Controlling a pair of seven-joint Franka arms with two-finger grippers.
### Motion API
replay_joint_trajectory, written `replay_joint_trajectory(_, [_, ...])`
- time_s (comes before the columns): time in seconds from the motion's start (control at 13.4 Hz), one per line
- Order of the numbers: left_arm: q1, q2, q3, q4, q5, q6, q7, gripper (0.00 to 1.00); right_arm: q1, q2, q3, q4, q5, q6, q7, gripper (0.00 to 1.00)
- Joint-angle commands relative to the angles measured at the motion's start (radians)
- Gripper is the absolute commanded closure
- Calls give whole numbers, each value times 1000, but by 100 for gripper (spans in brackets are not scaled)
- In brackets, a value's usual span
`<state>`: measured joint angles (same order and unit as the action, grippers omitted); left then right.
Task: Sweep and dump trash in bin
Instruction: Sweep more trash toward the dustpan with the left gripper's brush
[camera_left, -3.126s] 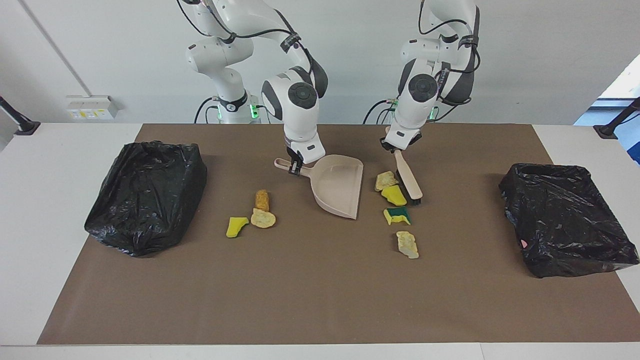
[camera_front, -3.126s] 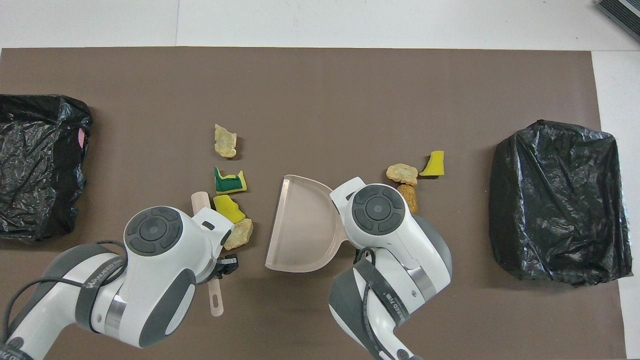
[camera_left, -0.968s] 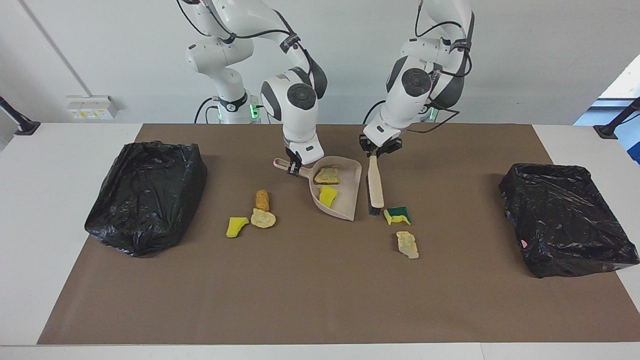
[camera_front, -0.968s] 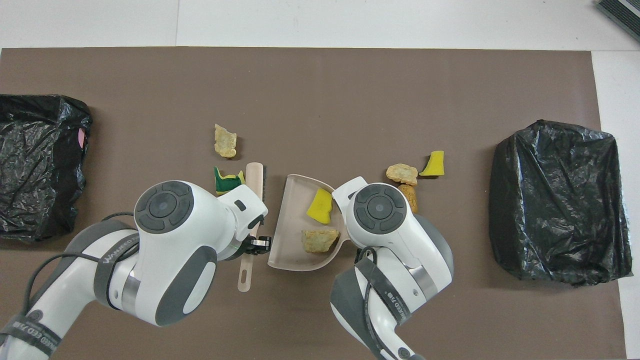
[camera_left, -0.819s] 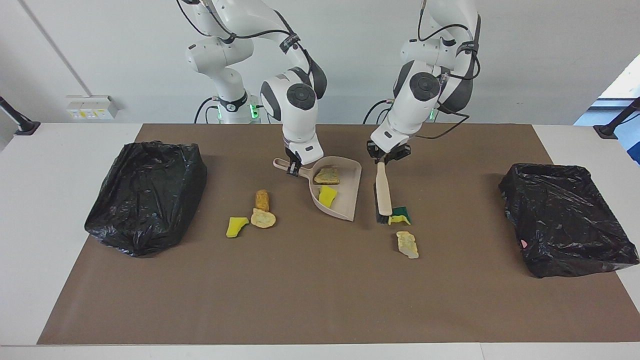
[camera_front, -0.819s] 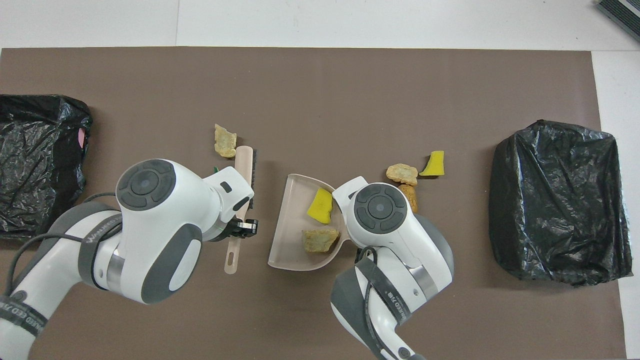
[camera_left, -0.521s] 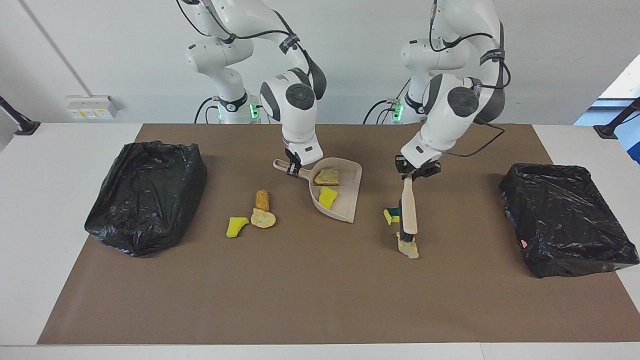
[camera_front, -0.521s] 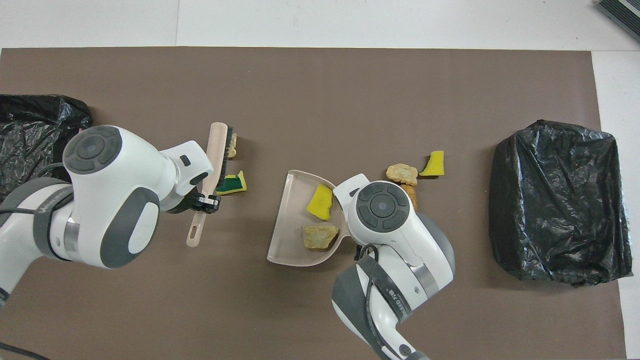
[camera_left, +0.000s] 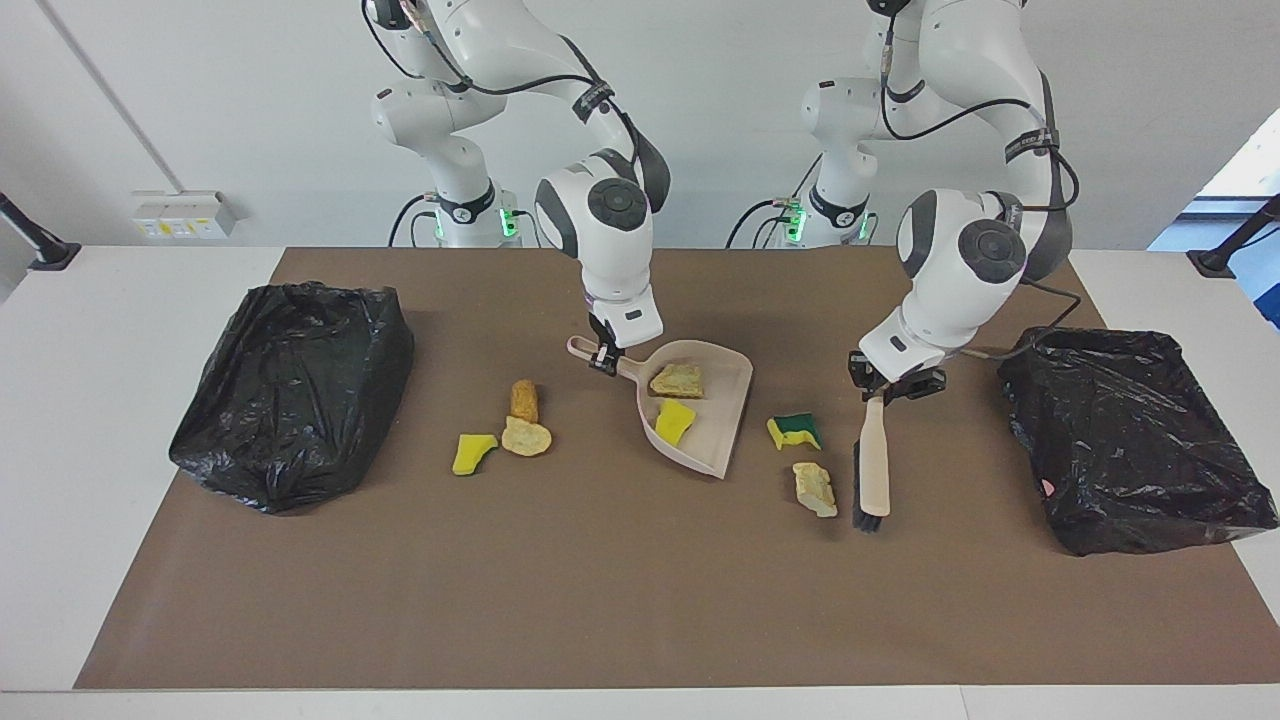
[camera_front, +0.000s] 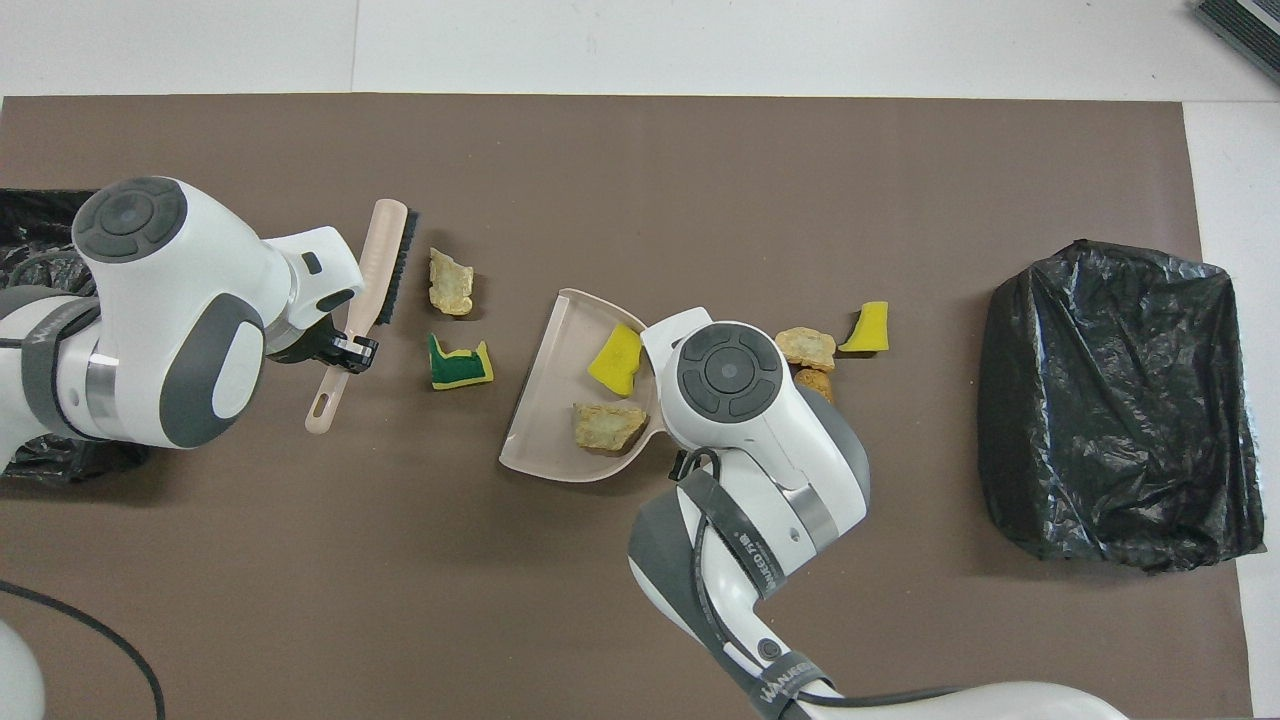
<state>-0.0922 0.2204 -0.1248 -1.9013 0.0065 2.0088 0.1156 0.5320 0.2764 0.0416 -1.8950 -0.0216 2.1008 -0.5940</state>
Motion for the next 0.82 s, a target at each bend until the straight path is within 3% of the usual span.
replay_joint_trajectory(0.0, [12, 4, -6, -29, 20, -18, 12, 100, 20, 33, 1, 34, -6, -31, 58, 100])
replay_joint_trajectory(0.37, [-9, -79, -16, -181, 17, -5, -13, 100, 42, 35, 1, 28, -11, -50, 97, 100])
replay_joint_trajectory(0.74, [-99, -111, -21, -231, -17, 8, -45, 100, 59, 27, 0, 24, -44, -115, 115, 100])
